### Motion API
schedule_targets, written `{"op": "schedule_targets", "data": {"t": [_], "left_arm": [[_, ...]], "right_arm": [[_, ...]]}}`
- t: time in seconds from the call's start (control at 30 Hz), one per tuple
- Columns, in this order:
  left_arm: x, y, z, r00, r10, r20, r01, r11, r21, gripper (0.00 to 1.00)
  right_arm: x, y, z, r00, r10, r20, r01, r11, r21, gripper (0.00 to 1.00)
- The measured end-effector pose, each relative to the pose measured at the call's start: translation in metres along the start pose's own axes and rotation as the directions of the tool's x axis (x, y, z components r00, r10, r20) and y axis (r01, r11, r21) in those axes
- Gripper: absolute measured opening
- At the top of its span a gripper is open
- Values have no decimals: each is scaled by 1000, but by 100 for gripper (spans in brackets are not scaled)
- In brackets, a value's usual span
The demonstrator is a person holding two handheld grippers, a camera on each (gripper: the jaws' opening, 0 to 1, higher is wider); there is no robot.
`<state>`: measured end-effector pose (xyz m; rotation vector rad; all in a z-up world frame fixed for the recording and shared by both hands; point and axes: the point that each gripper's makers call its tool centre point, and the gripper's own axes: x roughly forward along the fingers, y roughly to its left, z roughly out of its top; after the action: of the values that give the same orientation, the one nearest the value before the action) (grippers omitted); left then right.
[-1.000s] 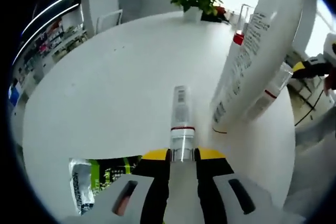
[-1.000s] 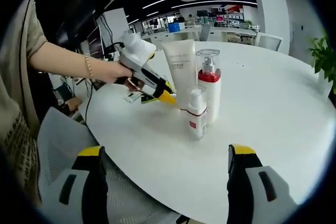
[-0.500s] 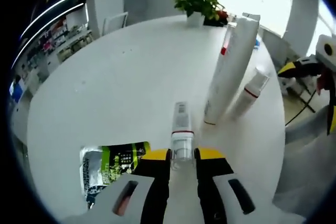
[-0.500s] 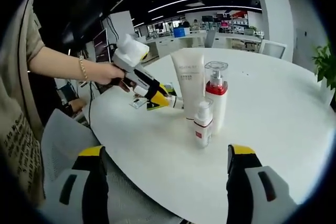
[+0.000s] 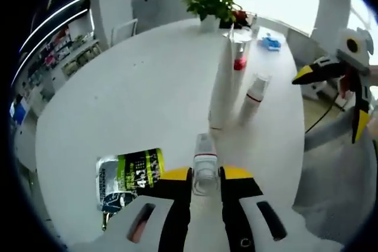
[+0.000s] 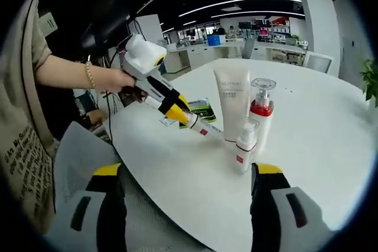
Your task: Arrange the skincare products in the storage area until every visible bottle or jar stands upright without overlapping.
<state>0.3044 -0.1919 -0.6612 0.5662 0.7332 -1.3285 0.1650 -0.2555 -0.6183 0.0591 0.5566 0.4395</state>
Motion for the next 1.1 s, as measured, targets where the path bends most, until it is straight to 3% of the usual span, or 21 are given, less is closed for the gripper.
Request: {"op": "schedule_targets", "data": {"t": [0.4, 0.63, 0.8, 1.1], "left_arm": [[-32, -27, -7, 999, -37, -21, 37, 999, 10, 14], [-49, -47, -11, 996, -78, -46, 80, 996, 31, 14], [-58, -60, -13, 993, -101, -58, 103, 994, 38, 14], [-82, -99, -2, 984, -166, -63, 170, 983, 70, 14]], "right_arm": [[16, 17, 12, 995, 100, 8, -99, 992, -75, 83], [36, 36, 1, 980, 193, -39, -197, 972, -130, 75], [47, 58, -8, 954, 284, -96, -297, 936, -188, 73], [64, 83, -5, 913, 385, -135, -408, 874, -265, 68]]}}
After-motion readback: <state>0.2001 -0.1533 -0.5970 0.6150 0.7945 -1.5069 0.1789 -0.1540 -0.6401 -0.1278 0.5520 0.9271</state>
